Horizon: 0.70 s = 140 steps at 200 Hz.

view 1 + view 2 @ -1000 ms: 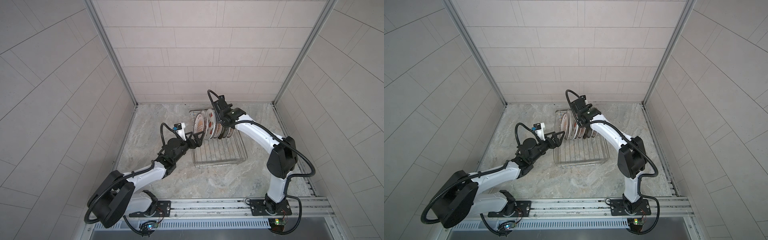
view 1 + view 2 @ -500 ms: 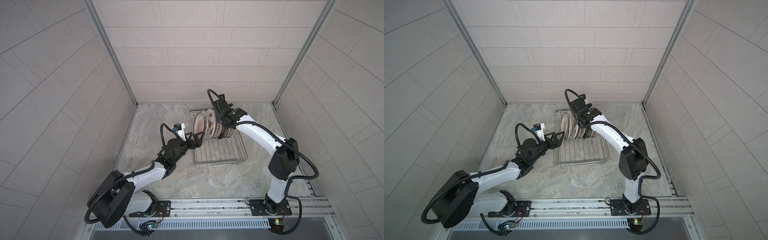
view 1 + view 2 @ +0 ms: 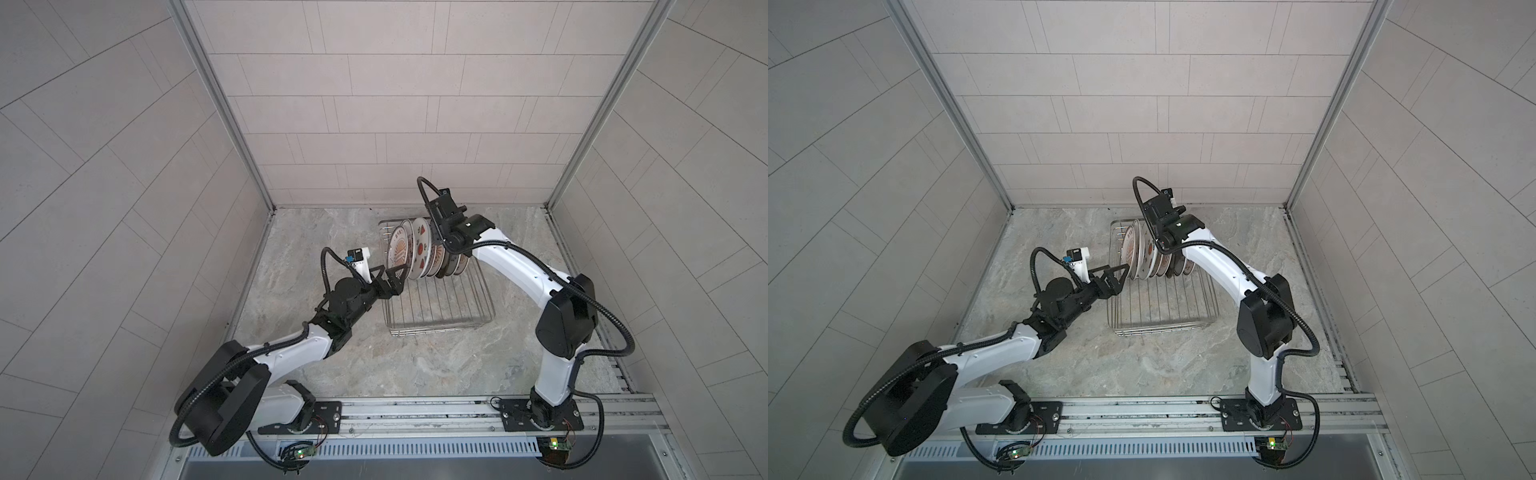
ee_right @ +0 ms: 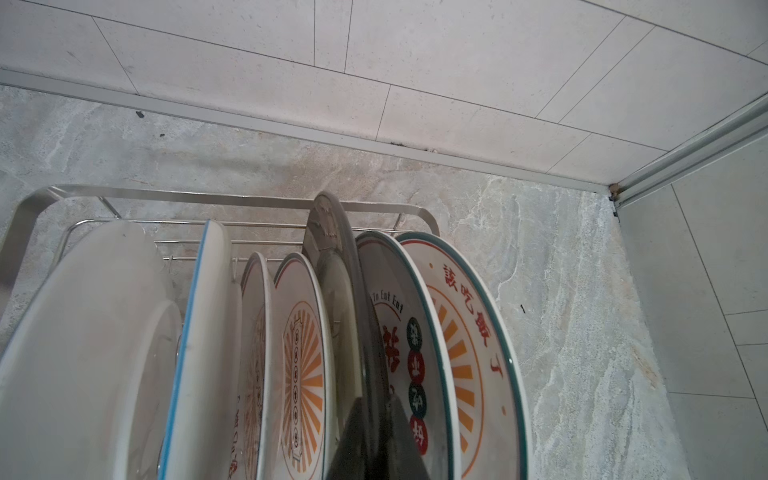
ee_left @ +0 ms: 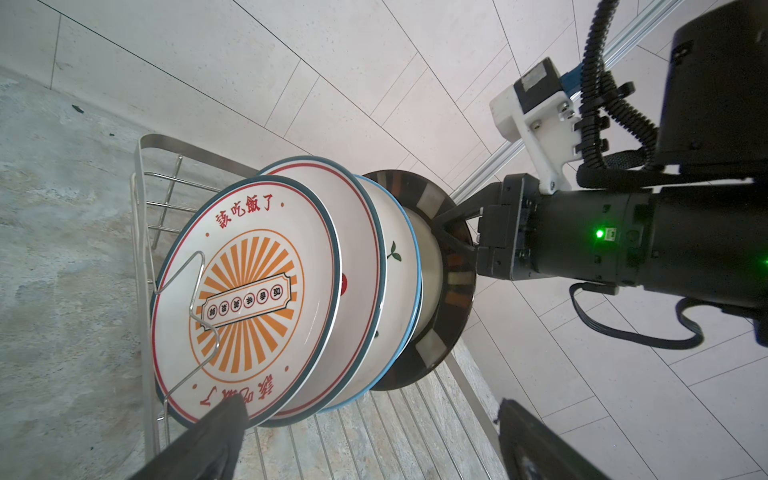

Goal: Unload the plates from the dish rack
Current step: 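Brace the plates with the left gripper while the right grips the dark plate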

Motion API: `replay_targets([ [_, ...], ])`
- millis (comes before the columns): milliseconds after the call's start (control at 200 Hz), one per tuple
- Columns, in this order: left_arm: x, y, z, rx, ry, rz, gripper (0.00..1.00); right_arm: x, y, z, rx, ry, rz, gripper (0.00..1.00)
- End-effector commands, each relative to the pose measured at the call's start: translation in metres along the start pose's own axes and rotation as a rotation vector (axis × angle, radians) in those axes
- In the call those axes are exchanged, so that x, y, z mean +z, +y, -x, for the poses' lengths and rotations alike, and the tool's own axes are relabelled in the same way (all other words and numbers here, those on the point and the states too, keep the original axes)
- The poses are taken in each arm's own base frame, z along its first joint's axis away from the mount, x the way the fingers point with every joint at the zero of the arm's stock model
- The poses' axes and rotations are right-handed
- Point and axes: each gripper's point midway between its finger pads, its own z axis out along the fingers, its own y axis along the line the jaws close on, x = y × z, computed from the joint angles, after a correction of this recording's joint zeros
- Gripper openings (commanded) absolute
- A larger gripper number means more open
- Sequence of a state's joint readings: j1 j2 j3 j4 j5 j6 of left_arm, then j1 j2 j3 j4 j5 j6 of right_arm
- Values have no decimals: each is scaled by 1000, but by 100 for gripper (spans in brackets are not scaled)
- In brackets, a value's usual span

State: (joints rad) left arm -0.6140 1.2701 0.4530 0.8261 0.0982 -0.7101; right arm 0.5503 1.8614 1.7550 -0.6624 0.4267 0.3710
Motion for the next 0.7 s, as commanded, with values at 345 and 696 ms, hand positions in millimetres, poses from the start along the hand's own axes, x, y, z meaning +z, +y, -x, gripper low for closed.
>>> replay_targets([
  [345,-3,-2,3,-9,-30,-11,100,0,-5,7,-2,-4,-53,4],
  [696,-5,-1,3,-9,-31,-6,100,-39,-19,37,-1,-107,-91,0],
])
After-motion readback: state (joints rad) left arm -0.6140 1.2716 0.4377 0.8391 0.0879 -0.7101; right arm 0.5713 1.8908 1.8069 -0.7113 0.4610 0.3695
